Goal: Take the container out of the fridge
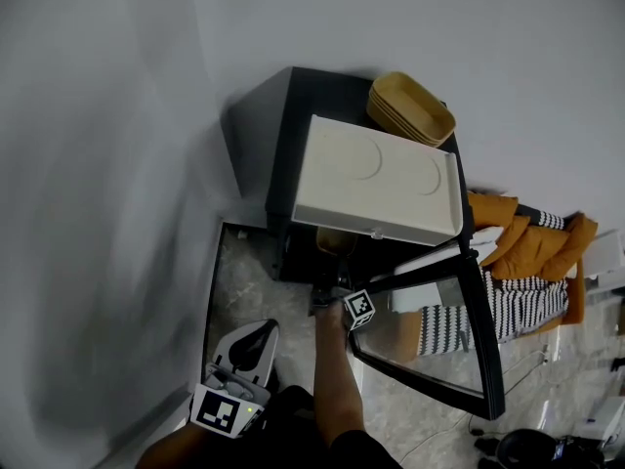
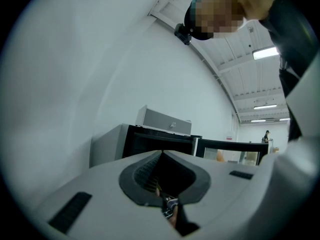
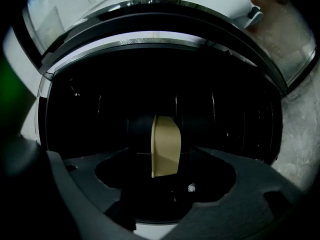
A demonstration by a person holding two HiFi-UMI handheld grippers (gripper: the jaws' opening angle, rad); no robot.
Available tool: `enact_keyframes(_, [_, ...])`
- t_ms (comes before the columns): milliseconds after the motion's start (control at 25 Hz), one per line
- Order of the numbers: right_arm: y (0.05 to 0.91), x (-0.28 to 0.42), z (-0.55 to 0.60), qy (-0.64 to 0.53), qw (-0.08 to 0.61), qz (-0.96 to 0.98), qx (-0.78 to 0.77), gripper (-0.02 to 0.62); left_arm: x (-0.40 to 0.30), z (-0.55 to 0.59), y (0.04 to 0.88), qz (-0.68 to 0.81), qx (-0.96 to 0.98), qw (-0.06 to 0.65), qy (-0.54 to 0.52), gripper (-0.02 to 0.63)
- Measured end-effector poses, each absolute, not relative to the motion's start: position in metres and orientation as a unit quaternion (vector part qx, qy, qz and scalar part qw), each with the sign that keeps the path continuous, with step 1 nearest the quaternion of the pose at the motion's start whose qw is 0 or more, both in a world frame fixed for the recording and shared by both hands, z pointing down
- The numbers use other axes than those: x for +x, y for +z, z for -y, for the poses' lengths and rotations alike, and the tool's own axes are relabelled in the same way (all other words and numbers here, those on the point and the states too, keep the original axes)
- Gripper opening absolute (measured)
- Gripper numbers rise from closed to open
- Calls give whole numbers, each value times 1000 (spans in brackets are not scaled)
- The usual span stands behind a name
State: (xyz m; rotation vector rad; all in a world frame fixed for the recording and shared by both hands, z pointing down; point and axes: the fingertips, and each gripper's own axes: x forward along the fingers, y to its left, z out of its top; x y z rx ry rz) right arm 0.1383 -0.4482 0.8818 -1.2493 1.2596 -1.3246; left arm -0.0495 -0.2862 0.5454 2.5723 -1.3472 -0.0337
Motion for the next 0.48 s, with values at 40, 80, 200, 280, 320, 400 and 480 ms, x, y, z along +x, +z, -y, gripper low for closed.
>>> enact_keyframes(40, [883,139,449,-536,449,-505,-506,296,-50,287,548,462,879,119,-12,5])
enact_keyframes(80, [883,139,450,-537,452,-500,-507,296,-51,288,549,463,878,120,-12,5])
enact_keyframes(200, [884,141,453,-537,457,-492,-510,296,-55,290,550,465,877,119,-15,5])
enact_keyframes(280, [887,144,456,-532,462,-493,-510,296,-58,292,551,467,876,118,-17,5])
enact_keyframes(320, [888,144,458,-530,464,-493,-510,295,-60,293,552,468,876,118,-18,5])
enact_keyframes(400, [886,143,460,-530,468,-491,-509,295,-65,295,552,474,873,116,-24,5])
enact_keyframes(480, [887,144,461,-528,472,-490,-508,257,-70,298,549,482,869,108,-32,5])
